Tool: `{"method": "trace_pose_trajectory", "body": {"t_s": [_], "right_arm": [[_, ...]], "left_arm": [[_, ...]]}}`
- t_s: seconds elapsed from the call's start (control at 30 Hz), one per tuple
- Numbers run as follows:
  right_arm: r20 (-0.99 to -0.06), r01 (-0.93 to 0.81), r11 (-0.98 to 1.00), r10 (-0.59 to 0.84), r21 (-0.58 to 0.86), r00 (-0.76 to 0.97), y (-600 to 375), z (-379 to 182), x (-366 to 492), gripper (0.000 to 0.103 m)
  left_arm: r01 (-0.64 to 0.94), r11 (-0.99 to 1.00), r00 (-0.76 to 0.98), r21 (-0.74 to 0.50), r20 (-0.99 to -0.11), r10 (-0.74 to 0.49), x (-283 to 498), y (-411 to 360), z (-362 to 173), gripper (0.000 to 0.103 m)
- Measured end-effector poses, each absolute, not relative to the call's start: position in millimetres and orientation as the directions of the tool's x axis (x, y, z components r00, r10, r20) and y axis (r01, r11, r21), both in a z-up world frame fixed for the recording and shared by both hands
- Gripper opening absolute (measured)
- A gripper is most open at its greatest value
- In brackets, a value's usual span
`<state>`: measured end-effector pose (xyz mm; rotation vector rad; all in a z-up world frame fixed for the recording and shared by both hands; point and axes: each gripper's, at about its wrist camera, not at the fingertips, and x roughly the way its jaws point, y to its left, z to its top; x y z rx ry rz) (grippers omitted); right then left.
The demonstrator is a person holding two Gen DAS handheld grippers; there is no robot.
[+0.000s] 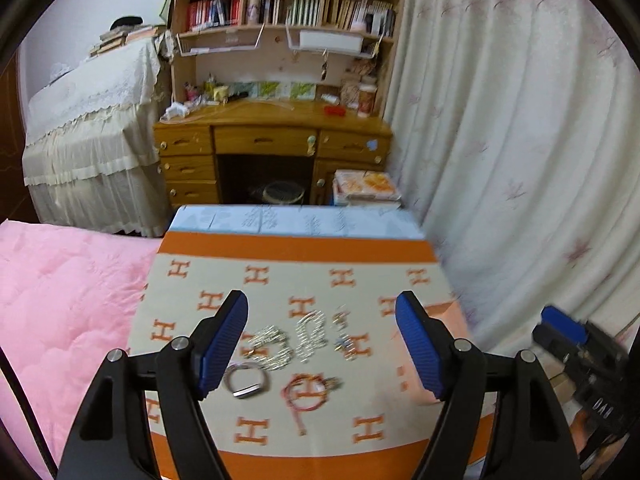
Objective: Organize jewelry
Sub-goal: 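Grasp the silver watch with the left tool while the right tool grasps the rhinestone hair comb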
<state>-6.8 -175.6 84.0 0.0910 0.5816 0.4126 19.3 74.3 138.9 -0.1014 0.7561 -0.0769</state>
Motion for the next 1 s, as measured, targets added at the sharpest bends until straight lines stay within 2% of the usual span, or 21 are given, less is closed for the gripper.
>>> {"method": "trace_pose_trajectory", "body": {"t_s": [0.17,0.33,0.5,0.77,1.0], "right_arm": [[-0.589,-0.384,0.897,0.435,0.219,0.681,-137,55,26,0.044],[-0.677,-0.398,0.888,0.439,0.229,0.591,-99,21,59,0.044],[-0.740,-0.412,0.881,0.436,0.234,0.512,-65,-3,85,0.044],[-0.832,-0.436,0.863,0.427,0.257,0.354,-19,-40,128,0.044],[-0.912,-0.460,0.863,0.341,0.209,0.227,20,-94,171,0.044]], "left_arm": [[-0.012,0.997,0.665,-0.078,-0.745,-0.050,39,112,86,0.075],[-0.077,0.990,0.553,-0.119,-0.831,-0.057,63,157,25,0.075],[-0.095,0.989,0.467,-0.117,-0.882,-0.059,75,179,-19,0.075],[0.045,0.999,0.368,-0.013,-0.929,-0.029,92,170,-81,0.075],[0.123,0.992,0.305,0.027,-0.952,-0.012,108,169,-114,0.071]]}}
